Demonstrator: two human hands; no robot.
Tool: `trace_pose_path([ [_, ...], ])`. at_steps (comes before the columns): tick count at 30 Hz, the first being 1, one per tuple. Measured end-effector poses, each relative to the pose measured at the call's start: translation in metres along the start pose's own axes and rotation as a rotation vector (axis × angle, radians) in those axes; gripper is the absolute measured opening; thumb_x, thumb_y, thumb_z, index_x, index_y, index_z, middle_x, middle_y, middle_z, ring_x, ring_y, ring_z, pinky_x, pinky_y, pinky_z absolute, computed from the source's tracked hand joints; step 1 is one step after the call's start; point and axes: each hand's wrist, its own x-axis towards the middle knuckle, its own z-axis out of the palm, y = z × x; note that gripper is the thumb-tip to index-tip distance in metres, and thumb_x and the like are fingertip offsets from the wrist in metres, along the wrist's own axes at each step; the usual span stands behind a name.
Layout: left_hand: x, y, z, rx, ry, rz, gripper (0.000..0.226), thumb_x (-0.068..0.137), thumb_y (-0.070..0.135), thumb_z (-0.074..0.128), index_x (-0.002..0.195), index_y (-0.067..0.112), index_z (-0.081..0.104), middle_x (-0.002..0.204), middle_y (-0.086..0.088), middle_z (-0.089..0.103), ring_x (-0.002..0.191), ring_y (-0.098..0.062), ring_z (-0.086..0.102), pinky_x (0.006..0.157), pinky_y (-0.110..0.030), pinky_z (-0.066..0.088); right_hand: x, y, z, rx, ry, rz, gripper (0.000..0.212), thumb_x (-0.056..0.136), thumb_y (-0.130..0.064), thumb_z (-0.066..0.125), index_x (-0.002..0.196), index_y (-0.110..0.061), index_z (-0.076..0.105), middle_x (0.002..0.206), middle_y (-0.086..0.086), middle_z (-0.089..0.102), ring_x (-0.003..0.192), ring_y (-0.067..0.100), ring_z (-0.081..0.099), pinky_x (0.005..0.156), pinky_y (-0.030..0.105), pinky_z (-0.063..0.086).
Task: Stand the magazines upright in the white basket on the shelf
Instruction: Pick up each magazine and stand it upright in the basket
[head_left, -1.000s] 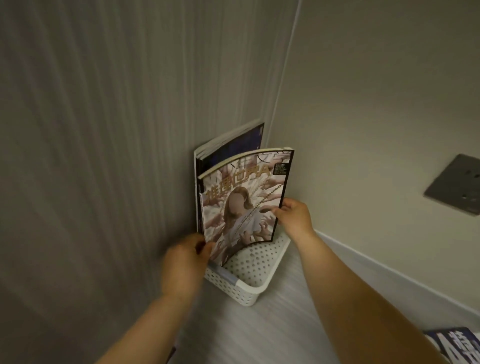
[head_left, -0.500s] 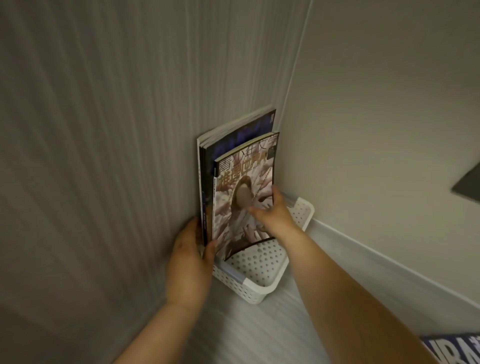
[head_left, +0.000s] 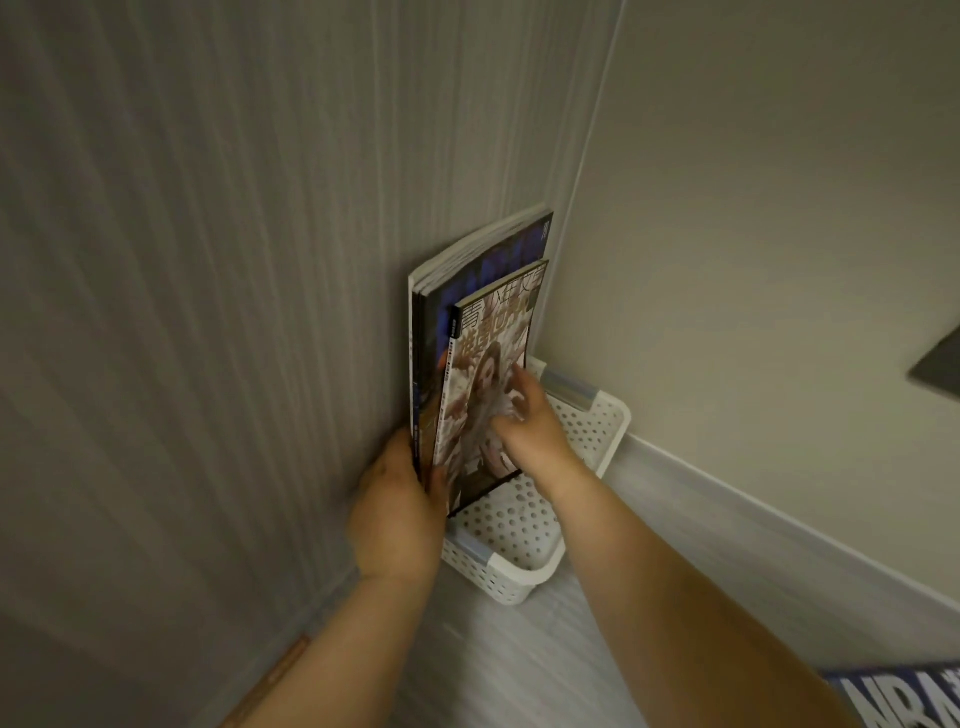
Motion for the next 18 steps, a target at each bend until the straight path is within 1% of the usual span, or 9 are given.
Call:
trace_pose_path([
  [3,0.002,-0.003,0.001,0.009,-0.007,0.000,0.037,0.082,0.018,0.057,0.118,0.011,0.051,0.113,-0.017,0.064,0.099,-0.036,0.059,0.079,-0.042,0.051,0.023,-0.011,-0.009,0.050,0.140,0.056,0.063,0.088,-0.004,0.047,0.142,-0.020,0.018,0.146,0.009,0.035,0.124,0.023,0.042,0.091,0.025,0.035],
  [5,0.004,-0.005,0.001,0.013,-0.002,0.006,0.036,0.081,0.017,0.058,0.117,0.011,0.052,0.111,-0.017,0.065,0.097,-0.036,0.060,0.077,-0.041,0.051,0.037,-0.016,-0.014,0.107,0.138,0.137,0.069,0.086,0.002,0.046,0.143,-0.016,0.013,0.149,0.010,0.029,0.130,0.025,0.037,0.092,0.026,0.035],
  [6,0.004,-0.005,0.001,0.011,0.000,0.015,0.035,0.081,0.017,0.058,0.115,0.012,0.053,0.110,-0.016,0.065,0.096,-0.036,0.061,0.076,-0.040,0.051,0.043,-0.017,-0.015,0.133,0.111,0.149,0.067,0.085,0.005,0.046,0.142,-0.014,0.018,0.147,0.012,0.033,0.125,0.025,0.043,0.092,0.027,0.039],
  [8,0.003,-0.008,0.001,-0.006,0.006,0.048,0.035,0.080,0.016,0.059,0.115,0.013,0.054,0.109,-0.015,0.066,0.095,-0.035,0.061,0.074,-0.037,0.050,0.048,-0.020,-0.015,0.117,0.052,0.115,0.051,0.082,0.008,0.045,0.129,-0.011,0.040,0.134,0.017,0.050,0.095,0.019,0.058,0.074,0.025,0.049],
  [9,0.003,-0.009,0.001,-0.019,0.007,0.063,0.037,0.080,0.016,0.059,0.116,0.013,0.054,0.111,-0.014,0.066,0.096,-0.034,0.061,0.075,-0.035,0.048,0.050,-0.020,-0.014,0.111,0.054,0.094,0.045,0.082,0.008,0.044,0.122,-0.011,0.047,0.127,0.018,0.056,0.084,0.017,0.058,0.066,0.023,0.048],
  [11,0.001,-0.011,0.002,-0.042,0.009,0.077,0.042,0.079,0.017,0.061,0.120,0.015,0.051,0.114,-0.011,0.064,0.100,-0.032,0.060,0.077,-0.033,0.047,0.053,-0.017,-0.013,0.197,0.087,0.080,0.045,0.080,0.009,0.044,0.121,-0.009,0.049,0.121,0.015,0.058,0.091,0.021,0.059,0.070,0.026,0.050],
  [14,-0.001,-0.011,0.003,-0.044,0.016,0.087,0.047,0.079,0.018,0.063,0.123,0.014,0.049,0.120,-0.011,0.061,0.106,-0.032,0.057,0.082,-0.037,0.049,0.052,-0.016,-0.014,0.310,0.103,0.032,0.048,0.081,0.008,0.047,0.126,-0.009,0.046,0.109,0.004,0.058,0.097,0.020,0.057,0.074,0.021,0.052],
  [16,-0.001,-0.011,0.004,-0.050,0.026,0.084,0.045,0.079,0.017,0.063,0.122,0.014,0.050,0.118,-0.012,0.062,0.106,-0.031,0.057,0.079,-0.034,0.046,0.051,-0.016,-0.014,0.278,0.090,0.013,0.047,0.081,0.007,0.049,0.125,-0.009,0.045,0.108,0.002,0.055,0.098,0.019,0.056,0.079,0.023,0.050],
  [18,0.000,-0.012,0.003,-0.061,0.032,0.088,0.041,0.079,0.016,0.062,0.119,0.016,0.053,0.115,-0.010,0.064,0.103,-0.031,0.058,0.074,-0.027,0.041,0.047,-0.017,-0.013,0.226,0.079,0.013,0.045,0.081,0.006,0.049,0.122,-0.012,0.048,0.106,0.003,0.054,0.093,0.016,0.056,0.073,0.019,0.050],
])
